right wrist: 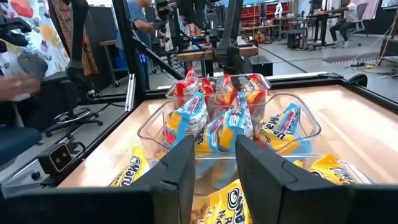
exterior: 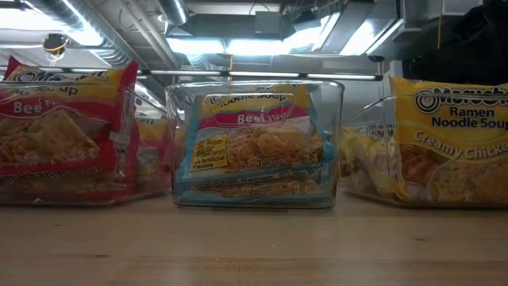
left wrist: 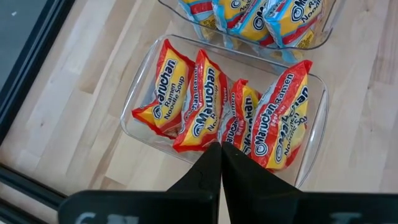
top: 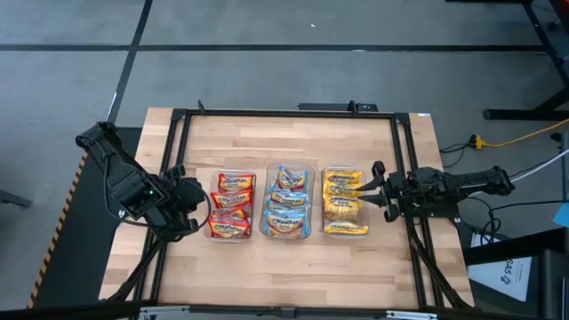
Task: Sort Maruchan noodles
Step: Return to Home Position
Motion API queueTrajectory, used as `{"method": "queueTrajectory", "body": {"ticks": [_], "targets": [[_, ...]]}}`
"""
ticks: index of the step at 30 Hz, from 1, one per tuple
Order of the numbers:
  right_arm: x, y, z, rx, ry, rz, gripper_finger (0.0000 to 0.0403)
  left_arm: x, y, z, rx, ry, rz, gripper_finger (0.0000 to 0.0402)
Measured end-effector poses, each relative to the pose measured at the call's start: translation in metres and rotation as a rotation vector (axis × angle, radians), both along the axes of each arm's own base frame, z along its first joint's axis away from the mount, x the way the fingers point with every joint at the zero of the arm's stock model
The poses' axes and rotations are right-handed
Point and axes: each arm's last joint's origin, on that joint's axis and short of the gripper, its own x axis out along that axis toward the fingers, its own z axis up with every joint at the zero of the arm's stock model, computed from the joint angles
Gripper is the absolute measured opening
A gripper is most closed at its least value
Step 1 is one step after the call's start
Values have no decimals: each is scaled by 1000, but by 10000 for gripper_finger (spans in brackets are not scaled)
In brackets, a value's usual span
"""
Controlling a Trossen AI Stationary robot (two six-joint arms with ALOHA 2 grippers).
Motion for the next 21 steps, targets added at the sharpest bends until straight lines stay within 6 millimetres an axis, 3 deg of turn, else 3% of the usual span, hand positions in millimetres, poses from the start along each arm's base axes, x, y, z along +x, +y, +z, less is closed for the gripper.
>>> {"method": "queueTrajectory", "body": {"ticks": [10, 14, 16, 21], "targets": [[0, 0, 0, 2, 0, -2, 115, 5, -1, -1, -22, -61, 43, 6], [0, 0, 0, 2, 1, -2, 115, 13, 6, -13, 159, -446, 35, 6], [0, 0, 0, 2, 1, -3, 115, 11, 8, -22, 119, -597, -53, 6], [0, 0, 0, 2, 1, -3, 115, -5, 25, -66, -30, -934, -421, 6]]}}
